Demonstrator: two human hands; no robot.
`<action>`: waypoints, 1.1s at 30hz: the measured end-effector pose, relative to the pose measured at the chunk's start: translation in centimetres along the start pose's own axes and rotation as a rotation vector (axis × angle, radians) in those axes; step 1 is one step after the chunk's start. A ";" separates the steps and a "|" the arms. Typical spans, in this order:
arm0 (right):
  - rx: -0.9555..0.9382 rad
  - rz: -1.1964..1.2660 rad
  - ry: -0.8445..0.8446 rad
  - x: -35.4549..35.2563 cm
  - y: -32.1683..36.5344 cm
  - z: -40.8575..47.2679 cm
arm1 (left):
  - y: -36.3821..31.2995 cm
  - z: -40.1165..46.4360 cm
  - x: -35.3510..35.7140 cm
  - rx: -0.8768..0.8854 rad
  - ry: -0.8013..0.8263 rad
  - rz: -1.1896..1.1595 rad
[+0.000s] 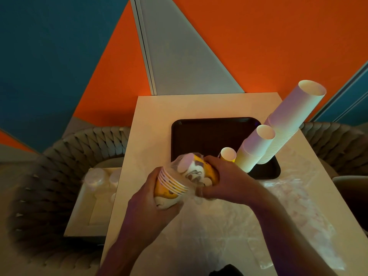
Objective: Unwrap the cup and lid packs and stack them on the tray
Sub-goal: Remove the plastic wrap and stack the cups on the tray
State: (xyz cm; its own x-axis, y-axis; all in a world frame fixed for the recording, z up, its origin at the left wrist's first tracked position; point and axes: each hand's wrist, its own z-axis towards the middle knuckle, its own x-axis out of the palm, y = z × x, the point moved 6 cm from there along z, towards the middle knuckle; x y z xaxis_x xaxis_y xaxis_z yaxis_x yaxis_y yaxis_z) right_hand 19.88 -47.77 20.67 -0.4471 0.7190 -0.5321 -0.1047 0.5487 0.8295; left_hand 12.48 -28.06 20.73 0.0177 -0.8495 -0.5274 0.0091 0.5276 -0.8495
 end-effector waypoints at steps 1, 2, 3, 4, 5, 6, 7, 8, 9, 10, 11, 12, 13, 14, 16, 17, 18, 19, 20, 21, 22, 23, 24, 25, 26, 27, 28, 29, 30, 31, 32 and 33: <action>-0.014 -0.024 -0.013 0.4 0.0 0.1 | 0.0 0.0 0.1 0.001 0.002 0.007; -0.027 -0.027 -0.025 0.7 -0.2 0.2 | 0.0 -0.1 0.1 0.004 0.003 0.015; -0.039 -0.009 -0.029 1.1 -0.4 0.2 | -0.1 -0.1 0.1 0.007 0.001 0.018; -0.047 0.022 -0.032 1.5 -0.6 0.3 | -0.1 -0.1 0.1 0.008 -0.005 0.012; -0.053 0.043 -0.034 1.8 -0.9 0.3 | -0.2 -0.2 0.0 0.005 -0.014 0.002; -0.055 0.054 -0.038 2.0 -1.3 0.2 | -0.3 -0.2 -0.2 -0.001 -0.023 -0.008; -0.045 0.050 -0.043 2.3 -1.7 0.1 | -0.3 -0.2 -0.3 -0.006 -0.033 -0.011; -0.027 0.048 -0.054 2.4 -2.2 0.0 | -0.4 -0.2 -0.4 -0.006 -0.043 -0.008; -0.008 0.048 -0.083 2.3 -2.7 -0.1 | -0.4 -0.2 -0.5 -0.004 -0.047 0.001; 0.011 0.047 -0.130 2.1 -3.5 0.0 | -0.3 -0.2 -0.5 -0.001 -0.051 0.009; 0.034 0.037 -0.185 1.7 -4.3 0.1 | -0.1 -0.2 -0.6 -0.003 -0.053 0.014; 0.047 0.031 -0.242 1.1 -5.0 0.1 | 0.0 -0.2 -0.6 -0.006 -0.054 0.016; 0.049 0.037 -0.307 0.5 -5.5 0.1 | 0.3 -0.3 -0.6 -0.012 -0.056 0.017; 0.051 0.053 -0.373 -0.3 -6.1 0.1 | 0.5 -0.4 -0.7 -0.019 -0.057 0.019; 0.059 0.058 -0.501 -2.0 -6.6 0.1 | 0.7 -0.5 -0.7 -0.026 -0.054 0.019; 0.064 0.050 -0.557 -2.9 -6.6 0.1 | 0.7 -0.6 -0.7 -0.028 -0.053 0.019; 0.055 0.052 -0.612 -3.7 -6.7 0.1 | 0.8 -0.7 -0.7 -0.029 -0.051 0.019; 0.043 0.067 -0.651 -4.4 -6.6 0.2 | 0.8 -0.7 -0.6 -0.030 -0.049 0.017; 0.017 0.095 -0.684 -5.0 -6.6 0.2 | 0.8 -0.7 -0.6 -0.031 -0.047 0.011; -0.002 0.106 -0.699 -5.3 -6.4 0.3 | 0.7 -0.8 -0.7 -0.032 -0.045 0.006; -0.019 0.106 -0.716 -5.6 -6.4 0.3 | 0.7 -0.8 -0.6 -0.033 -0.041 0.004; -0.022 0.085 -0.728 -5.8 -6.5 0.4 | 0.7 -0.8 -0.6 -0.035 -0.039 0.005; -0.026 0.072 -0.736 -5.8 -6.6 0.5 | 0.6 -0.8 -0.7 -0.037 -0.040 0.003; -0.024 0.054 -0.740 -5.8 -6.6 0.6 | 0.6 -0.8 -0.8 -0.041 -0.040 -0.002; -0.022 0.031 -0.743 -5.7 -6.8 0.8 | 0.6 -0.8 -0.8 -0.048 -0.038 -0.008; -0.011 -0.005 -0.744 -5.6 -6.8 1.0 | 0.6 -0.9 -0.9 -0.054 -0.038 -0.014; 0.004 -0.037 -0.744 -5.4 -7.1 1.2 | 0.7 -0.9 -0.9 -0.058 -0.039 -0.017; 0.020 -0.064 -0.746 -5.2 -7.3 1.4 | 0.8 -0.9 -0.9 -0.058 -0.039 -0.017; 0.027 -0.080 -0.750 -5.1 -7.4 1.5 | 0.9 -1.0 -1.0 -0.057 -0.040 -0.014; 0.031 -0.091 -0.754 -5.1 -7.5 1.7 | 1.0 -1.0 -1.0 -0.057 -0.039 -0.012; 0.032 -0.098 -0.758 -5.1 -7.5 1.9 | 1.1 -1.1 -1.0 -0.058 -0.039 -0.012; 0.035 -0.105 -0.760 -5.2 -7.5 2.1 | 1.2 -1.1 -1.0 -0.059 -0.036 -0.011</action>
State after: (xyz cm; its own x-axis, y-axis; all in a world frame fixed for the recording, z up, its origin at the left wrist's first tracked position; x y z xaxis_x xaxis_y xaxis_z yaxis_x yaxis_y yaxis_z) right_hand 24.83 -54.71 16.89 0.2989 0.7507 -0.5892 -0.0789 0.6347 0.7687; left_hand 11.40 -26.63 20.21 0.0541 -0.8538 -0.5178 -0.0493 0.5156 -0.8554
